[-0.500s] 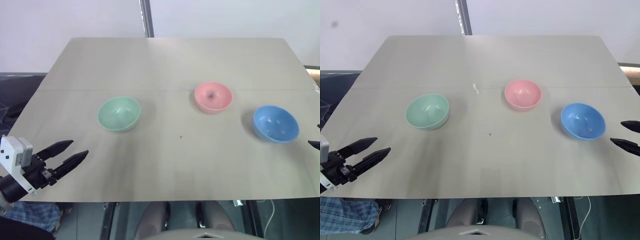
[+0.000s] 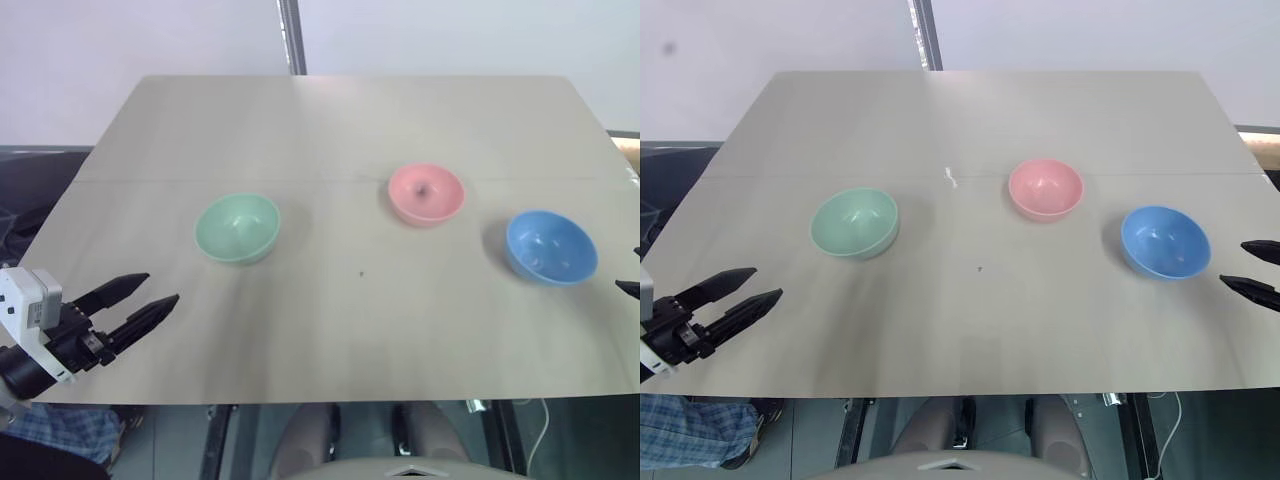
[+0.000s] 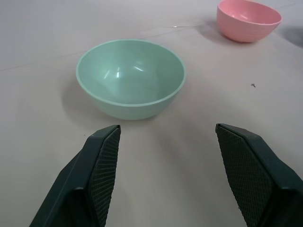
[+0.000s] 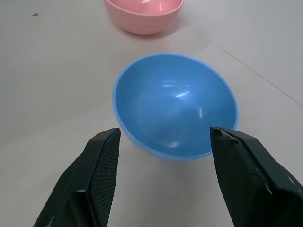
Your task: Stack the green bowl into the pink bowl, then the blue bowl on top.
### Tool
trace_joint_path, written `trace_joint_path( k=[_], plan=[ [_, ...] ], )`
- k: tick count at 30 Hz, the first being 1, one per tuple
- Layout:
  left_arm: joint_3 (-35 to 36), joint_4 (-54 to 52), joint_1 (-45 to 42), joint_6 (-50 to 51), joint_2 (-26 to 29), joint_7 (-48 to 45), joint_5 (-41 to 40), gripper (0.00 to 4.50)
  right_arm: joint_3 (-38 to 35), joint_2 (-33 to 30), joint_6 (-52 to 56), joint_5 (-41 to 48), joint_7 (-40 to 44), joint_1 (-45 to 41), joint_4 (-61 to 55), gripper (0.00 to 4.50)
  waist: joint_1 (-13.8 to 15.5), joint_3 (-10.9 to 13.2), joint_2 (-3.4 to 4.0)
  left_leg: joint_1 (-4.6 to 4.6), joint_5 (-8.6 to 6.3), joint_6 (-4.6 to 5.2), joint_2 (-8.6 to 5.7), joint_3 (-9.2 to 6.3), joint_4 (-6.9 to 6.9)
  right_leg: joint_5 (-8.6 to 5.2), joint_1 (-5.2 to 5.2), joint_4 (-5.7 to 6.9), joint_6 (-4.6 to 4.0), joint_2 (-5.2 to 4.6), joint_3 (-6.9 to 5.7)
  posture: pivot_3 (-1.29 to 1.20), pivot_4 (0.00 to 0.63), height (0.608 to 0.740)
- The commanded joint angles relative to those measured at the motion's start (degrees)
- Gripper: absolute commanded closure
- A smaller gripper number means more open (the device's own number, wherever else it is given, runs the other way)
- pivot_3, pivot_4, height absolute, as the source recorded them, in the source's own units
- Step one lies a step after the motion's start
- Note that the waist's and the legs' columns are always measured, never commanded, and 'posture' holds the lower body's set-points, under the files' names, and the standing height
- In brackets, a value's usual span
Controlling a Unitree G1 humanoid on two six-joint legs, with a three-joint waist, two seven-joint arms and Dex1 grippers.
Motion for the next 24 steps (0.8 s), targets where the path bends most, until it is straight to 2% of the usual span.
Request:
trace_joint_path(
  k=[1,9,13,14,16,18,23,24],
  plan=[
    [1.4,-0.4,0.0,-0.3,0.1,-0.3,-0.8,1.09,-2.7,-0.6,-0.6,0.4,0.1,0.1,-1.4,1.2,0.0,0.0,0.0,0.0,0.0,0.0,0.0,0.0,0.0,0.0,0.0,0.0,0.0,0.0,0.0,0.0,0.15,0.74],
    [1.7,-0.7,0.2,0.3,0.0,-0.5,-1.3,1.09,-2.4,-0.8,-0.4,0.4,0.0,-0.4,-1.0,1.2,0.0,0.0,0.0,0.0,0.0,-0.01,0.0,0.0,0.0,0.0,0.0,0.01,0.0,0.0,0.0,0.0,0.15,0.74],
    [2.4,-0.8,0.2,3.3,0.2,0.7,-4.0,1.09,-2.3,-1.9,3.2,0.6,-0.7,-0.2,-0.8,1.2,0.0,0.0,0.0,0.0,0.0,-0.01,0.0,0.0,0.0,0.0,0.0,0.01,0.0,0.0,0.0,0.0,0.15,0.74],
    [2.7,-0.8,-0.1,4.7,0.5,1.5,-5.1,1.09,-2.2,-2.2,4.4,0.7,-0.9,-0.2,-0.8,0.68,0.0,0.0,0.0,0.0,0.0,-0.01,0.0,0.0,0.0,0.0,0.0,0.01,0.0,0.0,0.0,0.0,0.15,0.74],
    [3.5,-0.6,-0.8,7.1,1.0,3.0,-7.4,0.59,-2.5,-2.7,7.9,2.2,-0.8,-0.8,-0.6,0.0,0.0,0.0,0.0,0.0,0.0,0.0,0.0,0.0,0.0,0.0,0.0,0.02,0.0,0.0,0.0,0.0,0.15,0.74],
    [4.0,-0.7,-1.1,8.2,1.2,3.3,-8.6,0.02,-2.8,-3.0,10.1,3.0,-0.8,-1.2,-0.6,0.0,0.0,0.0,0.0,0.01,0.0,-0.01,0.0,0.0,0.01,0.0,0.0,0.03,0.0,0.0,0.0,0.0,0.15,0.74],
    [3.3,-1.3,-1.0,7.2,1.3,3.4,-6.5,0.02,-1.6,-2.5,7.0,-0.9,-3.8,-1.8,-2.2,0.0,0.0,0.0,0.02,0.01,0.01,-0.01,0.0,0.0,0.01,0.0,0.0,0.04,0.0,0.0,0.0,0.0,0.15,0.74],
    [3.1,-1.5,-0.9,6.9,1.3,3.0,-6.2,0.02,-0.8,-3.1,9.2,-0.4,-3.6,-1.5,-3.5,0.0,0.0,0.0,0.02,0.01,0.01,-0.01,-0.01,0.0,0.01,0.0,0.0,0.04,0.0,0.01,0.0,0.0,0.15,0.74]
  ],
)
